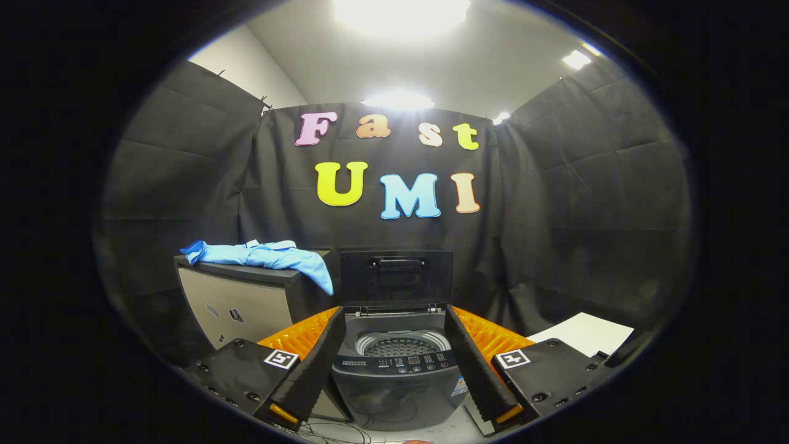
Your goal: Put the clothes into the washing machine and then close the washing machine lid.
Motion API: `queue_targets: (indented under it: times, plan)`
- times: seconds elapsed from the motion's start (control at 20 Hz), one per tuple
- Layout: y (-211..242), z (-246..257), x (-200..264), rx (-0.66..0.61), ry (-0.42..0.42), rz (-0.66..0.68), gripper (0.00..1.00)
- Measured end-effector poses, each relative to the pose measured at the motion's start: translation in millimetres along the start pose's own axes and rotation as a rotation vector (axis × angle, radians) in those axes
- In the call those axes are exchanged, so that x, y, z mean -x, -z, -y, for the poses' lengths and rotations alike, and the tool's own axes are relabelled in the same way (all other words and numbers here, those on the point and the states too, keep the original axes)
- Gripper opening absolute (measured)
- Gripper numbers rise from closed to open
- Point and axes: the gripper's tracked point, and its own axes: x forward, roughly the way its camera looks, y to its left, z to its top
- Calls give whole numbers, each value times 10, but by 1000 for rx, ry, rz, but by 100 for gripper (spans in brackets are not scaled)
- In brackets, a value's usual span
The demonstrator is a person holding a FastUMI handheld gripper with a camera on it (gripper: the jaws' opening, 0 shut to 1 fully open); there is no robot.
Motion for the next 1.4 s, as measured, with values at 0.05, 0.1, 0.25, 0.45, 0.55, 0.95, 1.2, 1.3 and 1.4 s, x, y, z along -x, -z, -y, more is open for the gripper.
queue_targets:
  times: [0.05, 0.1, 0.25, 0.45, 0.55, 0.95, 1.2, 1.3, 1.4]
  plan:
    - [4, 5, -13, 2, 1, -2, 100]
    - [3, 9, -12, 3, 3, -3, 100]
    - [-10, 18, -7, 1, 4, -5, 100]
    - [-10, 15, -23, 9, 6, -13, 100]
    - [-15, -16, -32, 10, 3, -12, 100]
    - [-158, -124, -150, 9, -29, -14, 100]
    - [-311, -393, -320, -66, -101, -119, 100]
    - [-432, -451, -410, -76, -111, -135, 100]
    - [-512, -479, -519, -60, -107, -166, 100]
